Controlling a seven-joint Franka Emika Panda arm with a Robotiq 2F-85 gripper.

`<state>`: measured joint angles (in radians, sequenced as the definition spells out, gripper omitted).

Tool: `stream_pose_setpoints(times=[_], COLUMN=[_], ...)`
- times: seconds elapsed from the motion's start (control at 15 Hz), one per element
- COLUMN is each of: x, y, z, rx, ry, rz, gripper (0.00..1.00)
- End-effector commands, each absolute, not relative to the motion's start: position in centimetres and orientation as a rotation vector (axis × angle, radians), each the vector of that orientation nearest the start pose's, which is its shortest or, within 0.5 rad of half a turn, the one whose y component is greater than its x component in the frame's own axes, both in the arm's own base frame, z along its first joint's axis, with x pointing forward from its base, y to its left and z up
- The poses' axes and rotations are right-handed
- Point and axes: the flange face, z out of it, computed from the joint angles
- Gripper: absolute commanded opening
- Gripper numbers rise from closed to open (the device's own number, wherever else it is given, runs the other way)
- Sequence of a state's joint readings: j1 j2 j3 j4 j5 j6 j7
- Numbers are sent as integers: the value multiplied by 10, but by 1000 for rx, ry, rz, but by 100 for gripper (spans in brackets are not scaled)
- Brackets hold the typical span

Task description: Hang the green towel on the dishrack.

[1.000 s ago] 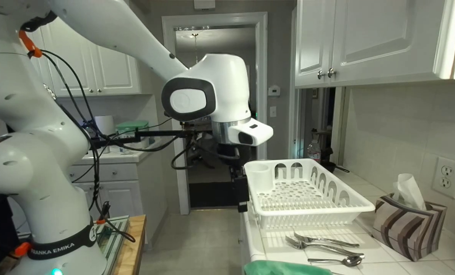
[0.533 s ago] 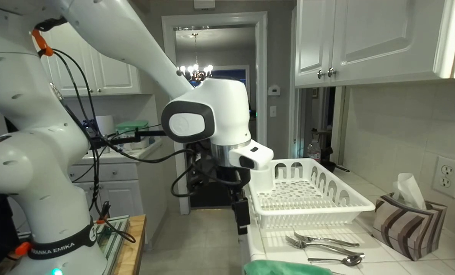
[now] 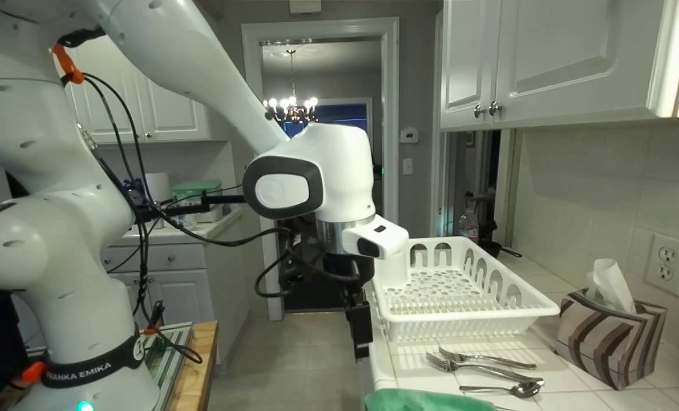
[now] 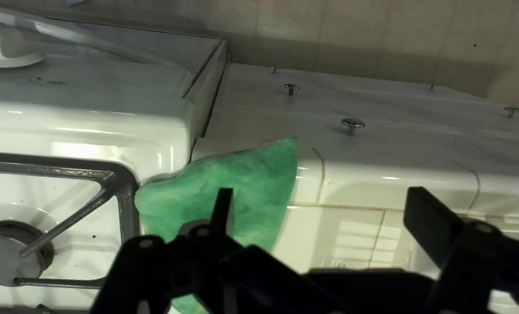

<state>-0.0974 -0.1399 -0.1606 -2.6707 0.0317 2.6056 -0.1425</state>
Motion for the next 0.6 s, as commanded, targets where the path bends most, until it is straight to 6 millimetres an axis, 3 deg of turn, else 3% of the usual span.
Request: stream_pose_setpoints(times=[0.0, 0.53], x=[412, 422], y=[-107, -109], z=[267, 219], rx=[-3154, -3221], ry=[232, 202], rz=[-108, -172], gripper=[100, 100])
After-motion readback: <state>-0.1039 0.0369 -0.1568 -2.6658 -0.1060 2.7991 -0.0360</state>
